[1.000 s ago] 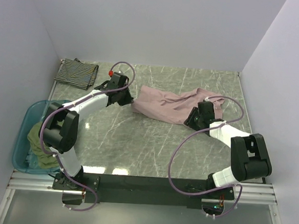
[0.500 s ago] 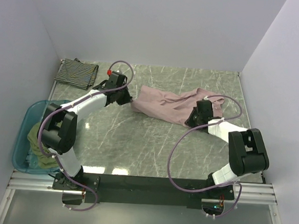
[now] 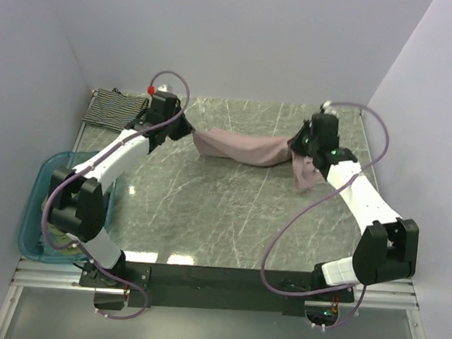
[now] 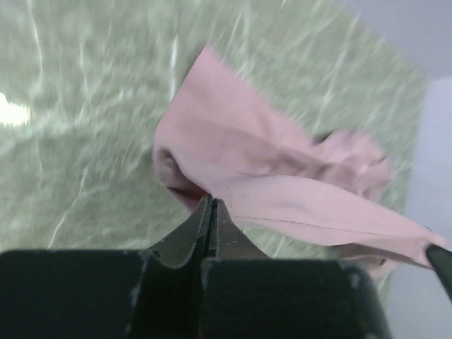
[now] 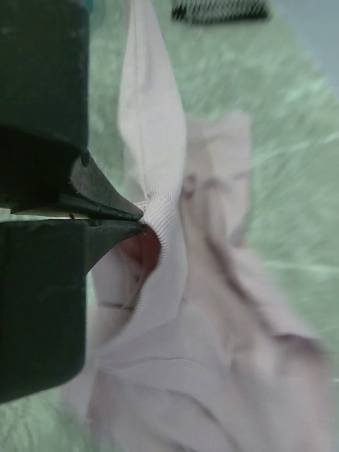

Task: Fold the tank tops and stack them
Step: Flatten the tank top out

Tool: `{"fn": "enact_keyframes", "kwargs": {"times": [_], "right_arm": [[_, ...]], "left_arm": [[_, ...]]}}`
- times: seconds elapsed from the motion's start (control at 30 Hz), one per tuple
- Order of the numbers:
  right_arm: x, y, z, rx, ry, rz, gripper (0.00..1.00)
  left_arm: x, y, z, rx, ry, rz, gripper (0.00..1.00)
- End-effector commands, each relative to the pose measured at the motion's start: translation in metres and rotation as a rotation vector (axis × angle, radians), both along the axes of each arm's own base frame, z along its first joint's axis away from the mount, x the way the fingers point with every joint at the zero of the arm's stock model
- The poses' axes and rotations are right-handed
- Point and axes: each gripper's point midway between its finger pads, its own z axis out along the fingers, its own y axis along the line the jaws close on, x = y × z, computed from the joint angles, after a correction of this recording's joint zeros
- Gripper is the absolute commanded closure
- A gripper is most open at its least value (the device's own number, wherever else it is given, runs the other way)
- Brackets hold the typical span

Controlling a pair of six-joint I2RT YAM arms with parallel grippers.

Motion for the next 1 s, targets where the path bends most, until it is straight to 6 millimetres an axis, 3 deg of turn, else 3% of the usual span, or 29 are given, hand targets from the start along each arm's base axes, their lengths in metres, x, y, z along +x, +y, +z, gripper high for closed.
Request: {"fn": "enact_keyframes", "kwargs": {"times": [0.0, 0.03, 0.07, 0.1, 0.17, 0.2, 0.27, 0.4, 0.63, 0.67, 0.7, 0.73, 0.77, 0.87, 0.9, 0.97], "right_arm": [[0.016, -0.009, 0.088, -0.053, -0.169, -0.01, 1.0], [0.021, -0.007, 0.1, -0.059, -0.194, 0.004, 1.0], [0.029, -0.004, 0.131, -0.059, -0.259, 0.018, 1.0], [0.035, -0.005, 0.134, -0.084, -0.259, 0.035, 1.0], [0.043, 0.0, 0.154, -0.093, -0.299, 0.068, 1.0], [0.049, 0.003, 0.172, -0.094, -0.338, 0.092, 1.0], [0.055, 0.011, 0.197, -0.084, -0.396, 0.135, 1.0], [0.085, 0.012, 0.221, -0.1, -0.47, 0.157, 1.0], [0.161, 0.016, 0.256, -0.061, -0.58, 0.184, 1.0], [0.164, 0.01, 0.29, -0.055, -0.658, 0.171, 1.0], [0.181, 0.01, 0.276, -0.045, -0.632, 0.169, 1.0], [0.186, 0.01, 0.284, -0.037, -0.653, 0.171, 1.0], [0.186, 0.002, 0.313, -0.031, -0.725, 0.157, 1.0], [0.196, -0.005, 0.318, -0.015, -0.763, 0.138, 1.0], [0.189, -0.007, 0.335, -0.013, -0.814, 0.131, 1.0], [0.182, -0.007, 0.334, -0.005, -0.809, 0.137, 1.0]], "left_arm": [[0.025, 0.014, 0.111, -0.053, -0.297, 0.086, 0.99], [0.03, 0.016, 0.137, -0.064, -0.359, 0.101, 0.99], [0.035, 0.024, 0.151, -0.049, -0.397, 0.132, 0.99], [0.04, 0.029, 0.179, -0.06, -0.452, 0.15, 0.99], [0.047, 0.036, 0.206, -0.054, -0.512, 0.171, 0.99], [0.054, 0.043, 0.23, -0.06, -0.558, 0.194, 0.99], [0.06, 0.046, 0.254, -0.056, -0.622, 0.196, 0.99], [0.077, 0.061, 0.303, -0.073, -0.766, 0.234, 0.99], [0.137, 0.087, 0.344, -0.113, -0.915, 0.255, 0.99], [0.142, 0.087, 0.349, -0.12, -0.934, 0.235, 0.99], [0.153, 0.093, 0.357, -0.125, -0.966, 0.24, 0.99], [0.157, 0.096, 0.361, -0.131, -0.977, 0.24, 0.99], [0.16, 0.097, 0.367, -0.137, -0.999, 0.224, 0.99], [0.165, 0.112, 0.38, -0.15, -1.048, 0.24, 0.99], [0.164, 0.118, 0.377, -0.145, -1.044, 0.25, 0.99], [0.16, 0.123, 0.374, -0.142, -1.043, 0.257, 0.99]]}}
